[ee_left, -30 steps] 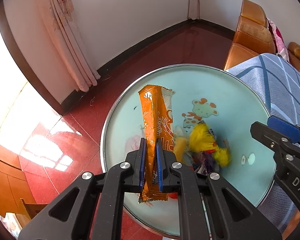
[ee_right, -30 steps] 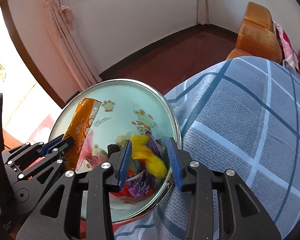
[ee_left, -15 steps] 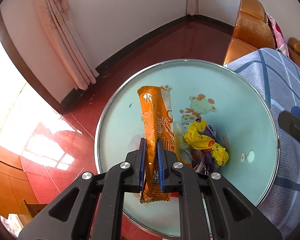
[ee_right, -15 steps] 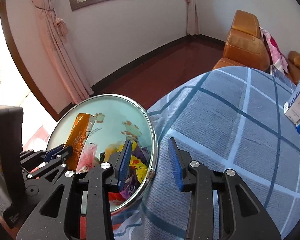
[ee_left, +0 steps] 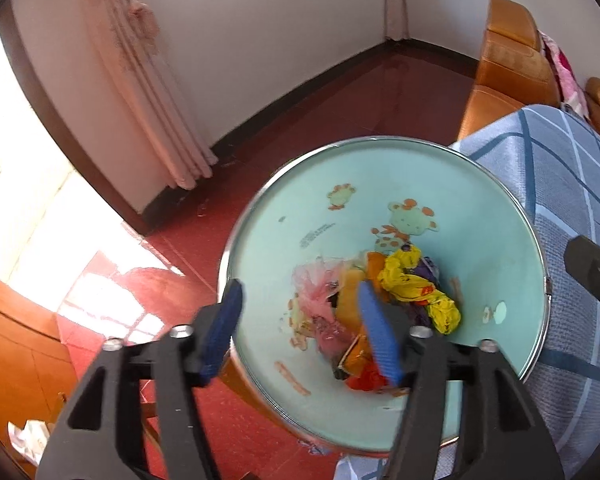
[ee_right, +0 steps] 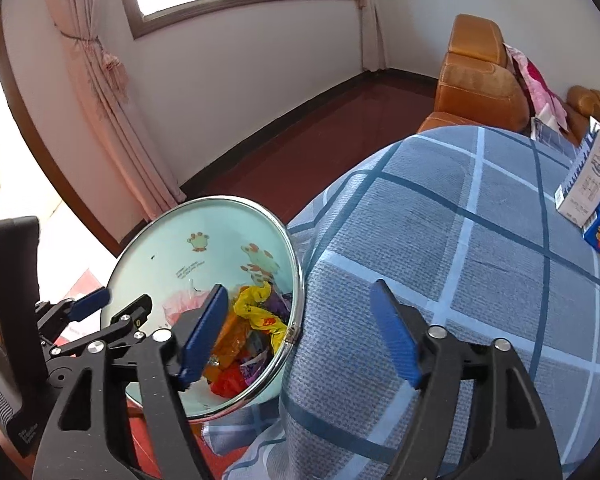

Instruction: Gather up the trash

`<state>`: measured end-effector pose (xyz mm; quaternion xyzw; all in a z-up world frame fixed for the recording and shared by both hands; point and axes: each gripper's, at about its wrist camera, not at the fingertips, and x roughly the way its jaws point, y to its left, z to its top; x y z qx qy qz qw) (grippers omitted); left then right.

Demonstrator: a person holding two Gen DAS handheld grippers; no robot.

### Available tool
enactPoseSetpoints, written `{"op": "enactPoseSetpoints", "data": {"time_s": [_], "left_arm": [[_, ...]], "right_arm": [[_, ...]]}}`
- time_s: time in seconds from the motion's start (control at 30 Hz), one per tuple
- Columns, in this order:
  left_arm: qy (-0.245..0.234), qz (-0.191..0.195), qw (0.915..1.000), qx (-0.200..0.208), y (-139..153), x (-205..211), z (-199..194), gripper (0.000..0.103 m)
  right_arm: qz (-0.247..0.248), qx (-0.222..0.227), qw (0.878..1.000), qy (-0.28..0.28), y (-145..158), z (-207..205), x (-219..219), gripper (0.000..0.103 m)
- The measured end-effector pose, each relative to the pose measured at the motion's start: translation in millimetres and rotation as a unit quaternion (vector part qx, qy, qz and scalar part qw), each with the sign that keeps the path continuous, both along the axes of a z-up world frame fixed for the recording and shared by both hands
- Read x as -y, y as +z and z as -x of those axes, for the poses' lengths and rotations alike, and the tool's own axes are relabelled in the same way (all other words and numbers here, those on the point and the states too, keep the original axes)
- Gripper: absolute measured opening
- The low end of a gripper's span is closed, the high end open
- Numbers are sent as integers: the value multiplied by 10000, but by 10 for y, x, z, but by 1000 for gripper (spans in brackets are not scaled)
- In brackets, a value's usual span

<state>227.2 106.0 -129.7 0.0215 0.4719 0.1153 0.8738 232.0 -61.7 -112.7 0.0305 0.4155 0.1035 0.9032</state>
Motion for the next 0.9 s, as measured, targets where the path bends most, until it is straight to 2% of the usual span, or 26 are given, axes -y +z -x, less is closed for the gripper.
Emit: {"op": "enactPoseSetpoints", "data": {"time_s": [0.23,0.6,0.9], "left_arm": [[100,-69,9999,-5,46,-29,182,63],[133,-8,9998,-119,38,6,459,64],[238,349,9989,-209,18,3,719,66]], "right_arm": [[18,-118,9998,135,0,137,-7,85],[-117,-195,9995,200,54,361,54,87],[-148,-319,9992,207,45,566,135,87]]}}
